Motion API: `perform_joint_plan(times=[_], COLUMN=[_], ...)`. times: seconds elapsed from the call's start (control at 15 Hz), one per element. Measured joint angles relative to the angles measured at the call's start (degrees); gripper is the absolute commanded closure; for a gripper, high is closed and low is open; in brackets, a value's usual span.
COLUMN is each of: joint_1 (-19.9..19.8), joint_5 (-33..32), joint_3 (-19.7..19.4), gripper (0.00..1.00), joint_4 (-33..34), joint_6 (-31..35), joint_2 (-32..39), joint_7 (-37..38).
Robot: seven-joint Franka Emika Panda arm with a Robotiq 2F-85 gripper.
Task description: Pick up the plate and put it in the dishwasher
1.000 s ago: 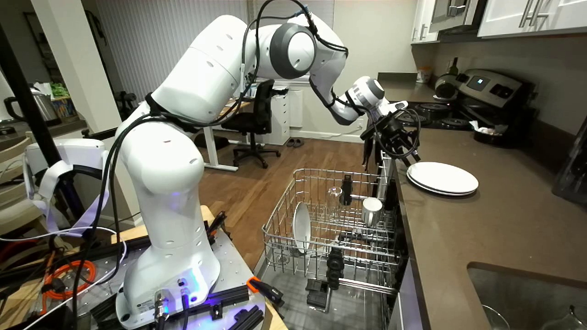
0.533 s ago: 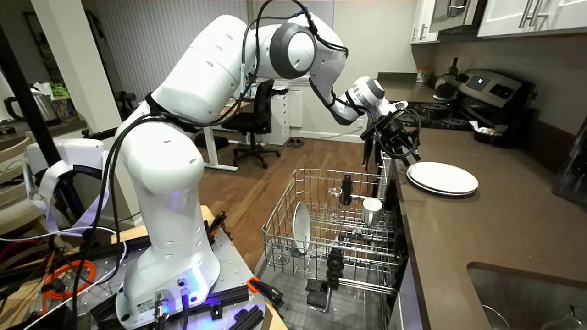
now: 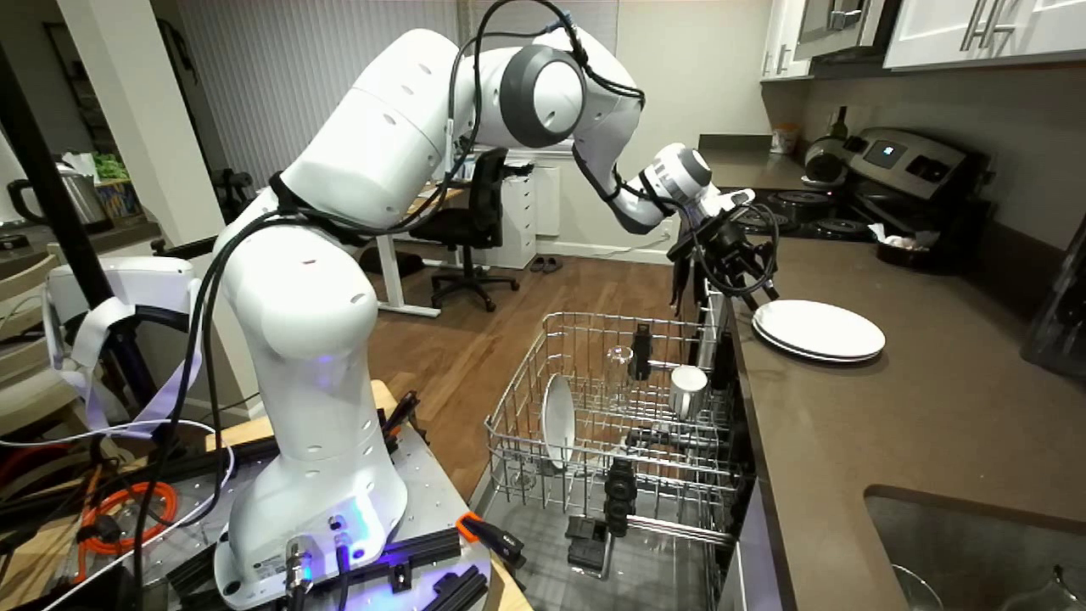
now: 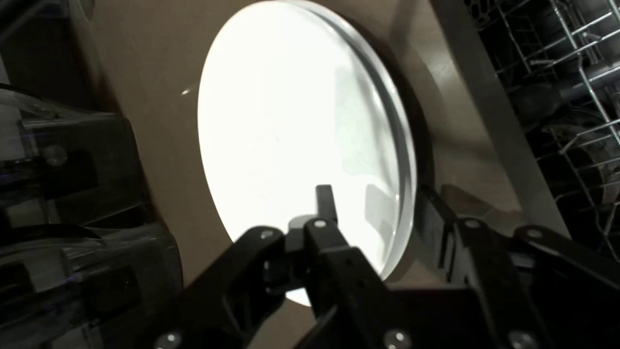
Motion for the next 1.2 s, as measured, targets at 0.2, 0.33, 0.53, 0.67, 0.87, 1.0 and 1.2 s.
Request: perform_joint_plan(times=[0.2,0.33,0.53,0.67,0.87,1.0,1.2], joint_1=[0.00,0.00,0.02,0.05,0.11,0.15,0.22], joint_5=[0.00,0.00,0.00,0.00,-0.02,-0.02,-0.02], joint_3=[-0.28,-0.40,-0.43,-0.46,-0.57,-0.62,-0.69], gripper=[0.75,0.88,0.95,0.95,0.94,0.94,0.94], joint_4=[0.00,0.00,0.00,-0.01,0.03,0.04,0.04], joint_6=[0.56,1.05,1.83,2.14,2.35,2.40,2.48], joint_2=[0.40,0.68,1.17,1.37,1.44,1.44,1.44], joint_7=[-0.15,-0.29,-0.37,-0.38,-0.42,-0.43,-0.43])
